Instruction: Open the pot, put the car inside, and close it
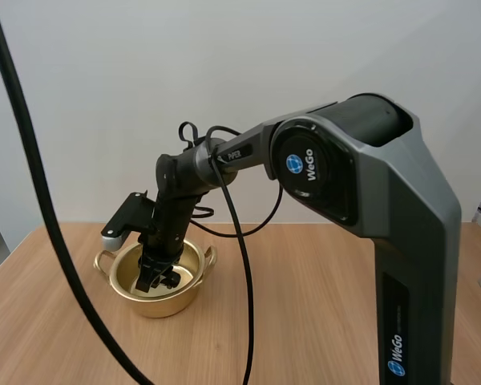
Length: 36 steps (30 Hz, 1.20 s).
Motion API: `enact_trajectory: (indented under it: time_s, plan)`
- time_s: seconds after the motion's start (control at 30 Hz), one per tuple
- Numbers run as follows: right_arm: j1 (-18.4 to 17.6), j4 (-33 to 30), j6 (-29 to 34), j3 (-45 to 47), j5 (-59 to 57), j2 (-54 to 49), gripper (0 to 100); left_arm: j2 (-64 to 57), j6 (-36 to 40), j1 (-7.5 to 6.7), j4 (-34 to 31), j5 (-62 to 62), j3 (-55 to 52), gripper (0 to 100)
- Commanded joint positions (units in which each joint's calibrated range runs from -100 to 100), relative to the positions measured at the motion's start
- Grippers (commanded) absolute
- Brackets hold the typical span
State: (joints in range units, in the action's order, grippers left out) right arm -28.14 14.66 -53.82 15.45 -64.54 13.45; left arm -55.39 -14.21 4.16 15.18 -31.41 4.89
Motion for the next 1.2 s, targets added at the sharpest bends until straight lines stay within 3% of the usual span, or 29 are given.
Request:
enact_trajectory:
  time_s: [0.0, 0.73, 0.93, 1.0, 1.17]
  plan:
    - [-0.02, -1.62, 0.15, 0.02, 2.27, 0.90, 0, 0.04, -0.08, 0.00, 0.03, 0.00, -0.03, 0]
    - [-0.02, -2.07, 0.15, 0.06, 8.58, 4.28, 2, 0.04, -0.07, 0.00, 0.03, -0.34, -0.03, 0]
    - [-0.02, -0.79, 0.15, 0.06, 10.18, 4.39, 64, 0.04, -0.07, 0.00, 0.03, -0.34, -0.03, 0]
    - [-0.02, -0.79, 0.15, 0.06, 10.41, 4.39, 73, 0.04, -0.07, 0.00, 0.03, -0.52, -0.03, 0]
    - [-0.02, -0.79, 0.15, 0.06, 10.41, 4.39, 73, 0.04, -0.07, 0.00, 0.03, -0.52, -0.03, 0]
